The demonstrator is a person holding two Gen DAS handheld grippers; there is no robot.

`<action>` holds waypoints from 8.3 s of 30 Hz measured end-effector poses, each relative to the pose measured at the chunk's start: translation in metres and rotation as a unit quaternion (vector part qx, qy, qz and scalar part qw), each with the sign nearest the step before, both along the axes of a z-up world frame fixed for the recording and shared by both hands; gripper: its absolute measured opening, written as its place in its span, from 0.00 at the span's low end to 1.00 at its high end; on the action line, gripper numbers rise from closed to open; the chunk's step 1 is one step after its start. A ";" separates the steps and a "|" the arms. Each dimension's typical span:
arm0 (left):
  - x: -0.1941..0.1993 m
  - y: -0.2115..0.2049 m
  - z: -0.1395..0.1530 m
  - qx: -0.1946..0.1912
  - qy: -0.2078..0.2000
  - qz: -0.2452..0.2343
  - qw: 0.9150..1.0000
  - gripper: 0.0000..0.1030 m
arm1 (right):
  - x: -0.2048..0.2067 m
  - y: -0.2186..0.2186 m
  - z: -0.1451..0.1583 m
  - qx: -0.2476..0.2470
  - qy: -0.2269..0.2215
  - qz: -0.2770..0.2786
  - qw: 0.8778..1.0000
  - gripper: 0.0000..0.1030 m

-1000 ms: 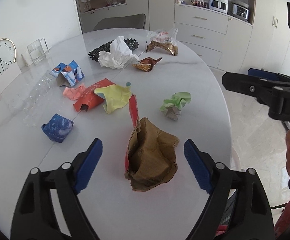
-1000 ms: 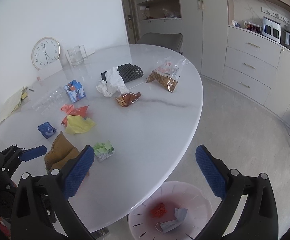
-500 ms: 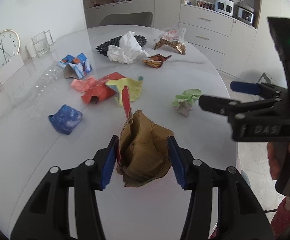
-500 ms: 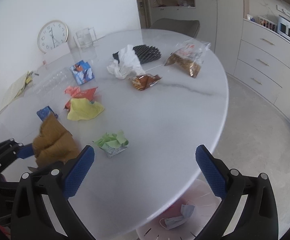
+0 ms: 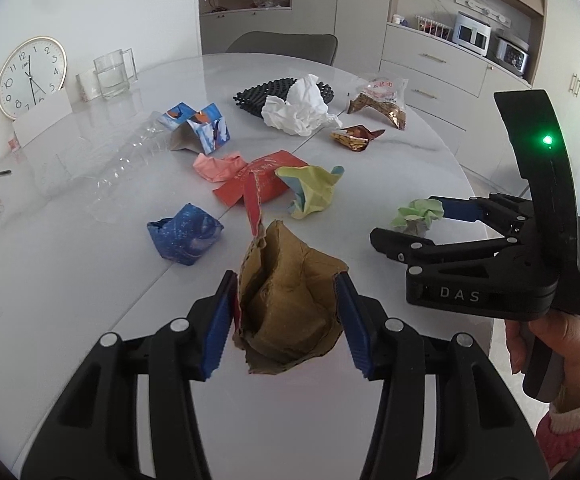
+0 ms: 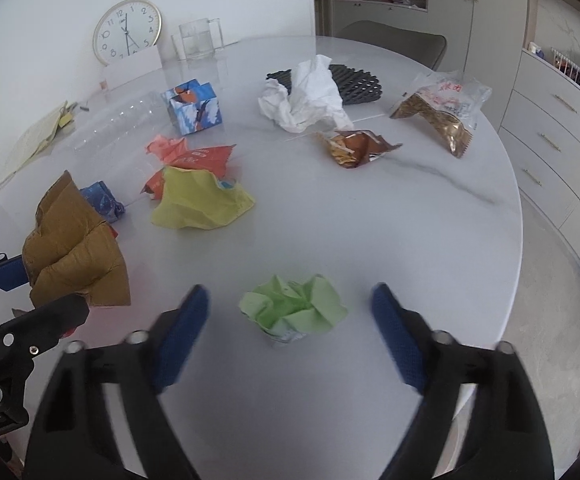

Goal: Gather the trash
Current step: 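Grasp the green crumpled paper with the right tool while the left tool holds the brown bag, then carry brown bag and green paper over the white bin and open both tools, then reach back to the table and grasp the clear plastic bottle with the left tool, then grasp the white tissue with the right tool while the left tool lifts the bottle, then carry tissue and bottle to the white bin and open both tools over it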

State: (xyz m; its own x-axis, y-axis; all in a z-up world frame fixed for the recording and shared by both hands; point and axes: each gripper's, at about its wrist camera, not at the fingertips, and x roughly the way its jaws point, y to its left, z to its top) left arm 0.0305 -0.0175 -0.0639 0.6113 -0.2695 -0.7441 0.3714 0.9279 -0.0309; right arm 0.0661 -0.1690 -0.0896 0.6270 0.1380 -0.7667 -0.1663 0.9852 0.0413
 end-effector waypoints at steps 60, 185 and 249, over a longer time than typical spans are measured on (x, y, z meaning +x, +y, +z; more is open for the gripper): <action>-0.071 -0.158 0.012 -0.004 0.023 -0.161 0.987 0.83 | -0.120 -0.163 -0.017 0.054 0.032 -0.128 0.990 0.39; 0.205 0.108 0.048 -0.009 0.069 -0.022 0.997 0.57 | 0.155 0.020 0.085 0.021 0.018 0.076 0.997 0.19; -0.062 -0.235 0.006 0.106 0.092 -0.316 0.938 0.82 | -0.097 -0.241 -0.007 -0.003 0.116 -0.079 0.990 0.80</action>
